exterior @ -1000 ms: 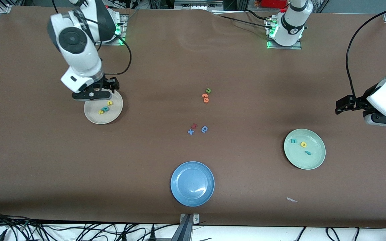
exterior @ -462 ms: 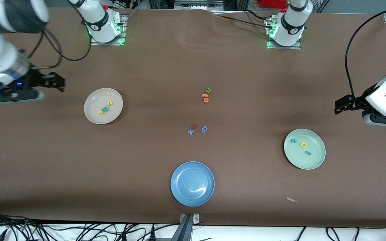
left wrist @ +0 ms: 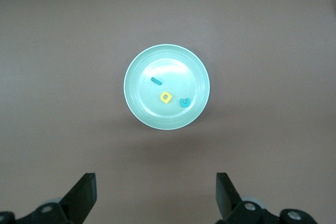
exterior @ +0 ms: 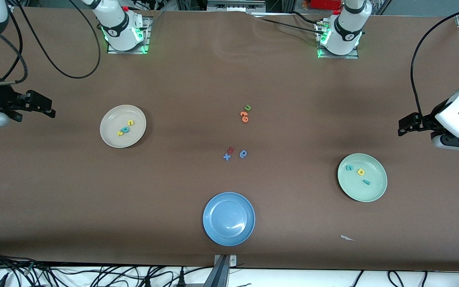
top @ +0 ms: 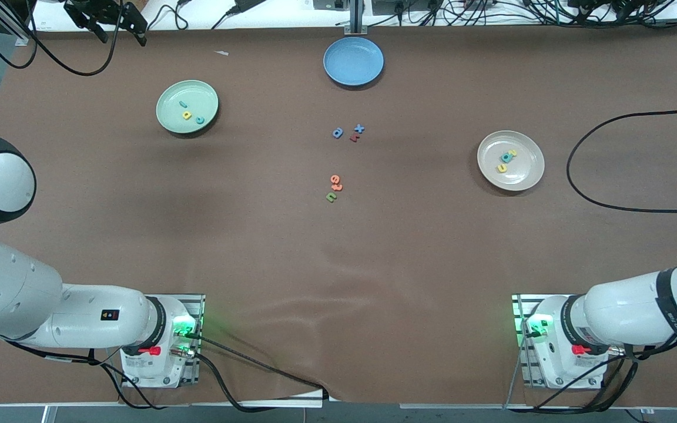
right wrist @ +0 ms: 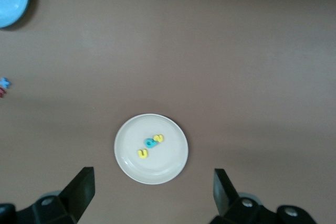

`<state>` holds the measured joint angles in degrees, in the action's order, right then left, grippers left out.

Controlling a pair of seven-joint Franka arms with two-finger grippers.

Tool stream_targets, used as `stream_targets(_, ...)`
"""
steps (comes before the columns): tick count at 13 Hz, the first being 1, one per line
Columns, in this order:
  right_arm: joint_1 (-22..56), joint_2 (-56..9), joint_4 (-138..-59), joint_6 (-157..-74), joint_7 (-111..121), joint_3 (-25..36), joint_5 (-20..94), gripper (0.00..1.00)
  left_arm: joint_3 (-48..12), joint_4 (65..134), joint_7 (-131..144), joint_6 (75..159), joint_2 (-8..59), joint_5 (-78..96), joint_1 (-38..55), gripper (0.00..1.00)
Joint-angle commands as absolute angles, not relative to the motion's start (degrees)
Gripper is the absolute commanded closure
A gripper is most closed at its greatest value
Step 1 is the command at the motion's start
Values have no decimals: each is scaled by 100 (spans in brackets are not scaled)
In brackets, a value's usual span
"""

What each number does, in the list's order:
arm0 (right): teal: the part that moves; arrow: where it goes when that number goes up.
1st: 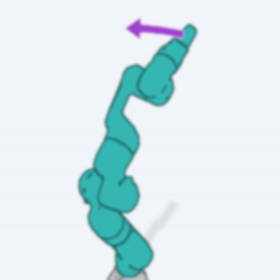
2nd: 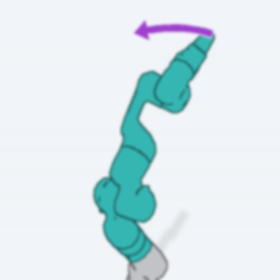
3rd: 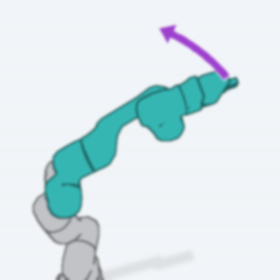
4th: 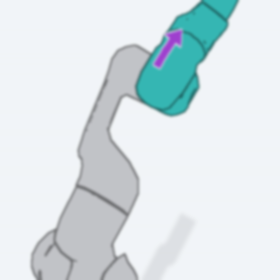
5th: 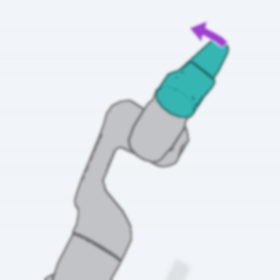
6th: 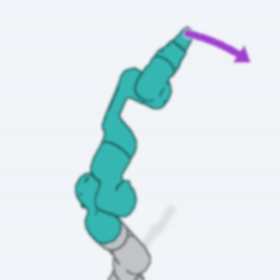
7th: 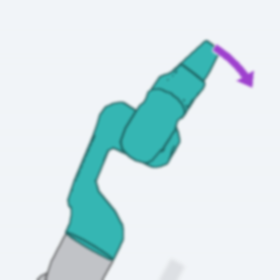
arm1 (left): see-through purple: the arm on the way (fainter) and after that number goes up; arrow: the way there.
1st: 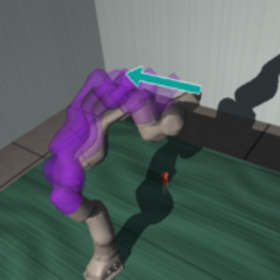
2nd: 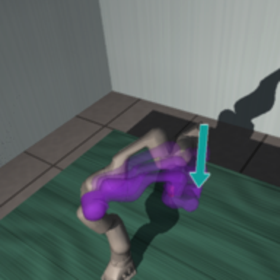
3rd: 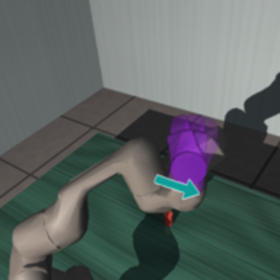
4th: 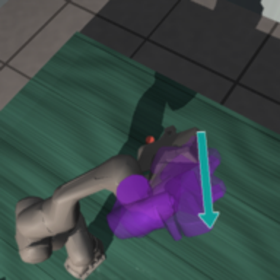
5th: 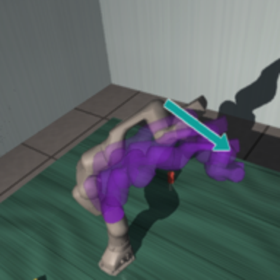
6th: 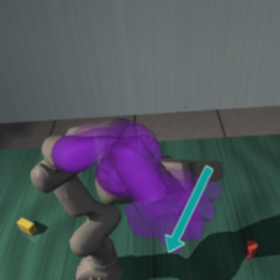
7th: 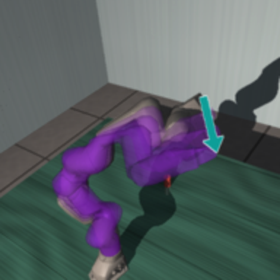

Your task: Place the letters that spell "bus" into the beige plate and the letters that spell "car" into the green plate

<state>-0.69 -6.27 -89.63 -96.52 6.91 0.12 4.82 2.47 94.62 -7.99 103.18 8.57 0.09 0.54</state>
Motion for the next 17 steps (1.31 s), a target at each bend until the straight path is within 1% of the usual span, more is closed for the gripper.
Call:
stream_targets(1, 26, -782, -8745, -9388, 712, 114, 677, 0, 229, 9448, -704, 10283, 782, 44, 53, 0)
stream_targets(7, 430, -923, -8745, -9316, 677, 70, 229, 0, 149, 9448, -554, 10195, 773, 44, 53, 0)
stream_targets(11, 439, -958, -8736, -9299, 677, 79, -35, 0, 149, 9448, -545, 10195, 773, 44, 44, 0)
stream_targets(15, 369, -897, -8614, -9167, 677, 289, 17, 0, 132, 9448, -536, 10169, 765, 44, 53, 0)
stream_targets(17, 369, -905, -8569, -9027, 677, 299, -17, 0, 132, 9440, -536, 10169, 765, 44, 53, 0)
